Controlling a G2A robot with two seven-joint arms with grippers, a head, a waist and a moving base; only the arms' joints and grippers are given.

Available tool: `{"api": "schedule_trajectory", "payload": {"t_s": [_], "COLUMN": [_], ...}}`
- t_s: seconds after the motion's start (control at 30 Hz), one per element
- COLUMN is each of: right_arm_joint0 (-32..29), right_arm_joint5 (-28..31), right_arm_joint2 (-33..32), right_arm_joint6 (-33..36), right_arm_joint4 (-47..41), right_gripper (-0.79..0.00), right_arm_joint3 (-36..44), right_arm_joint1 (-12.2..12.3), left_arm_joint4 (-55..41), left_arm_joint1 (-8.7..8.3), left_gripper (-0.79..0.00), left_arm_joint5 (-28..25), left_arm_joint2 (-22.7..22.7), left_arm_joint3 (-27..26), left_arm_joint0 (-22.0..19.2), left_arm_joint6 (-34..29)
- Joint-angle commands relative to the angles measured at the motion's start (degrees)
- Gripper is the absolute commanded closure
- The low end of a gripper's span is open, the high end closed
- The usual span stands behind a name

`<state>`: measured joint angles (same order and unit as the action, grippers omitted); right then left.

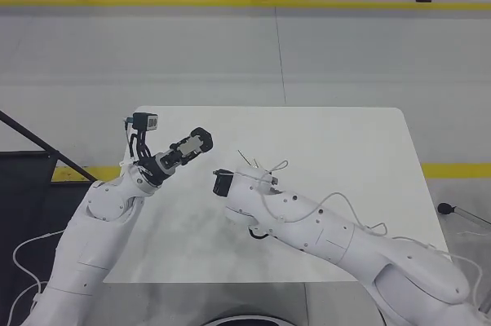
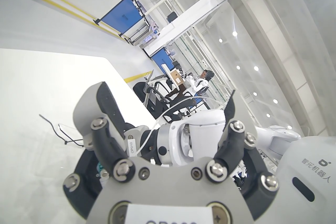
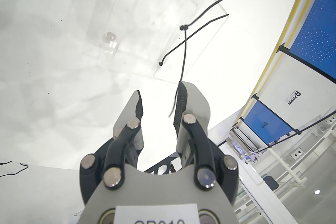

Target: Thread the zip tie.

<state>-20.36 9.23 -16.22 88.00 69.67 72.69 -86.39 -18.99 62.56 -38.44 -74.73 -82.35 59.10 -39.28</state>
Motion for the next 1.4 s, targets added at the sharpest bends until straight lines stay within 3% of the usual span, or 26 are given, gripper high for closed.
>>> {"api": "schedule_trajectory", "payload": {"t_s": [0.0,0.37,0.47,0.5,0.6,0.77,0.93,1.1,1.37], "right_arm_joint0": [-0.38,-2.47,-3.83,-4.58,-8.17,-18.59,-32.32,-44.07,-53.15], "right_arm_joint5": [0.44,0.47,0.31,0.21,0.59,3.64,9.75,15.6,20.45], "right_arm_joint2": [-0.26,-3.42,-6.64,-8.17,-13.68,-26.54,-42.07,-55.49,-68.45], "right_arm_joint6": [0.0,0.0,0.0,0.0,-1.15,-6.08,-15.46,-27.44,-40.7], "right_arm_joint4": [0.14,2.13,2.03,2.09,3.07,5.09,3.73,0.4,-7.29], "right_gripper": [-0.311,-0.342,-0.508,-0.52,-0.677,-0.779,-0.785,-0.785,-0.785], "right_arm_joint3": [0.31,4.97,8.92,10.63,16.46,28.12,40.65,47.85,49.34], "right_arm_joint1": [0.1,1.59,2.95,3.6,6.04,10.95,15.06,17.4,18.86], "left_arm_joint4": [0.01,0.07,0.06,0.02,-0.22,-1.04,-1.11,2.25,12.87], "left_arm_joint1": [0.01,0.09,0.12,0.13,0.15,0.06,0.08,0.23,0.72], "left_gripper": [-0.785,-0.785,-0.785,-0.785,-0.785,-0.785,-0.785,-0.785,-0.785], "left_arm_joint5": [0.01,0.08,-0.04,-0.11,-0.96,-1.72,-1.76,-2.53,-5.83], "left_arm_joint2": [-0.02,-0.18,-0.24,-0.31,-0.7,-1.65,-1.62,-1.01,0.11], "left_arm_joint3": [0.0,-0.2,-0.27,-0.29,-0.55,-1.08,-1.65,-1.83,-2.95], "left_arm_joint0": [0.01,0.18,0.25,0.26,0.46,1.12,1.6,1.69,2.91], "left_arm_joint6": [-0.02,-0.1,0.02,0.16,0.8,0.96,0.73,1.68,7.89]}}
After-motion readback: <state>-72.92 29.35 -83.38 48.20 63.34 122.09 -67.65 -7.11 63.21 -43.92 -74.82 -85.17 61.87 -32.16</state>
